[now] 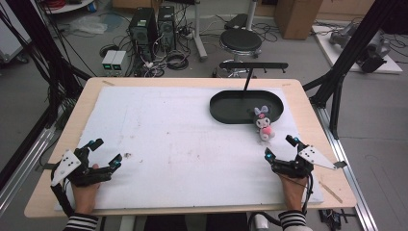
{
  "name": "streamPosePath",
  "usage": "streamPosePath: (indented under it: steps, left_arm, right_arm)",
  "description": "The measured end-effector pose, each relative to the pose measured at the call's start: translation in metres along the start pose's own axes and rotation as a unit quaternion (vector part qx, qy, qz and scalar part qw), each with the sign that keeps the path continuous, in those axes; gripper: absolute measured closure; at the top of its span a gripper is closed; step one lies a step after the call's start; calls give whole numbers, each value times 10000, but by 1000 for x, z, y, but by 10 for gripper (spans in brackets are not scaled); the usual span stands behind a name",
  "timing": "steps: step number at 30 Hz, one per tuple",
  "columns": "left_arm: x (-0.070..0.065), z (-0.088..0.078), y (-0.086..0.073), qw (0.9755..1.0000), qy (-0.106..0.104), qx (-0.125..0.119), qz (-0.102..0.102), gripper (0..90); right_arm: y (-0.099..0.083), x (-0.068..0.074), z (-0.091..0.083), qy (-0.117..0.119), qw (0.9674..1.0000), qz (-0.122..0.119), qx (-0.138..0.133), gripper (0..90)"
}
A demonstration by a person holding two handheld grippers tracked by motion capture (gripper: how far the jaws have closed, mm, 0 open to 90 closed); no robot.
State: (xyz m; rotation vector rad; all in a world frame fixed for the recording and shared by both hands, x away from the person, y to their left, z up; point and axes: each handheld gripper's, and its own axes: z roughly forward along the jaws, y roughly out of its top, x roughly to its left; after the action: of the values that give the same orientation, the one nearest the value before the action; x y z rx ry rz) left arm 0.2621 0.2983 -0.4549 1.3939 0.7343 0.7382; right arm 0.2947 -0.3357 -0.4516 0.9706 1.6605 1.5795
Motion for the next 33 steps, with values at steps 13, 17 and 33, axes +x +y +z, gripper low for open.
streamPosePath:
  steps: [13, 17, 33]
  left_arm:
    - [-1, -1, 0, 10000, -1, -34, 35, 86]
    - [0, -1, 0, 10000, -3, -7, 45, 86]
    - [-1, 0, 0, 10000, -6, -19, 47, 86]
  right_arm:
    - [0, 0, 0, -24, 10000, 43, -17, 13]
    - [0, 0, -1, 1, 10000, 84, -6, 12]
    - [1, -1, 0, 26, 10000, 31, 9, 13]
